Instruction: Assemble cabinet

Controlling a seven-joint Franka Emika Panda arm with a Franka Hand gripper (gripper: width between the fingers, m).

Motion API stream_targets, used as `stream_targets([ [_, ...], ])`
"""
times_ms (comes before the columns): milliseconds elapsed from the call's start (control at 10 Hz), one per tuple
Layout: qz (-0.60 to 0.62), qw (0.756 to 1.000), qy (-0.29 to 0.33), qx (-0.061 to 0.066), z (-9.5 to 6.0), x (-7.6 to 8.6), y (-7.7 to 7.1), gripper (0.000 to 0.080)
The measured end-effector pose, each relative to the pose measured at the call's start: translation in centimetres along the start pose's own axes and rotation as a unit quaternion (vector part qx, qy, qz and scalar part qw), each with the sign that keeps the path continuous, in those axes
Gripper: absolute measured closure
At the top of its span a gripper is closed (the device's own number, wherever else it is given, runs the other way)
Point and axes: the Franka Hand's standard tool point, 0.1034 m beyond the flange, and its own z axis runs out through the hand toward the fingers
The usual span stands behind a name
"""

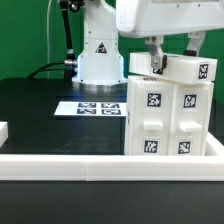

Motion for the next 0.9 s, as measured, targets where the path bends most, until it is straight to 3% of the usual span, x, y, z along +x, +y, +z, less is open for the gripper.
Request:
stream_targets([
  [200,0.116,0.993,0.005,-0.002,0.05,0.12,0.08,0.0239],
  [500,0.289,0.957,0.012,-0.002,0.09,0.35,-0.02,0.0239],
  [800,0.444,0.896,0.016,0.0,0.1,0.5,-0.04,0.0239],
  [900,0.504,0.863,0.02,0.001,0.09,0.63,-0.06,0.0239],
])
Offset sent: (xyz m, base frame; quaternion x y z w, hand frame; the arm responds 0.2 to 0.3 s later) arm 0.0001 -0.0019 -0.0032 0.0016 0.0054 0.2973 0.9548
